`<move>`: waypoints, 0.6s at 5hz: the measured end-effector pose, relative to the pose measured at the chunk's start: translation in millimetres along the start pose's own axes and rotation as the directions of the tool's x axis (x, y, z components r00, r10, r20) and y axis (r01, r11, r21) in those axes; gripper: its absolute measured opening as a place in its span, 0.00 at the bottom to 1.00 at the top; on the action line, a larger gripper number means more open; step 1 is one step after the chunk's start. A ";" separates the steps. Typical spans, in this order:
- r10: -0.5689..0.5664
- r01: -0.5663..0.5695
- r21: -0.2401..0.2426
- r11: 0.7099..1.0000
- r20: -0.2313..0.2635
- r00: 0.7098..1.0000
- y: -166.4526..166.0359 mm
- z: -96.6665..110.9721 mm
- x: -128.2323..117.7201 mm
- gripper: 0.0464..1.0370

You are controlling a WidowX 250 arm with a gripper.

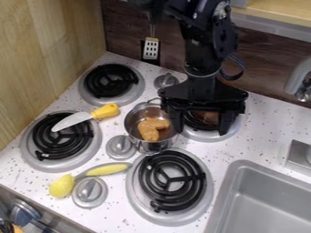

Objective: Put the yellow spoon on the lower left burner

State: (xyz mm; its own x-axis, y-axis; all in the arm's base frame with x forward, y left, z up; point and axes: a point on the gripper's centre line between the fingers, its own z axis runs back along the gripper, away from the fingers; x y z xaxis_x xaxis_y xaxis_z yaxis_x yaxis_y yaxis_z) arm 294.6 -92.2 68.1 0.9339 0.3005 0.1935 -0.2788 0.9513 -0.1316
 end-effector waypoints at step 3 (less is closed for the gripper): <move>-0.311 0.309 -0.036 0.950 -0.065 0.948 54.0 -9.1 -23.0 0.96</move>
State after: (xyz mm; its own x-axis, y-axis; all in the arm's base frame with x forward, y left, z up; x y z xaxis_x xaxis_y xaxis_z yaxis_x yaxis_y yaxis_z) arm 260.1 -48.3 47.8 0.9868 -0.0152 0.1610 0.0316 0.9945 -0.0999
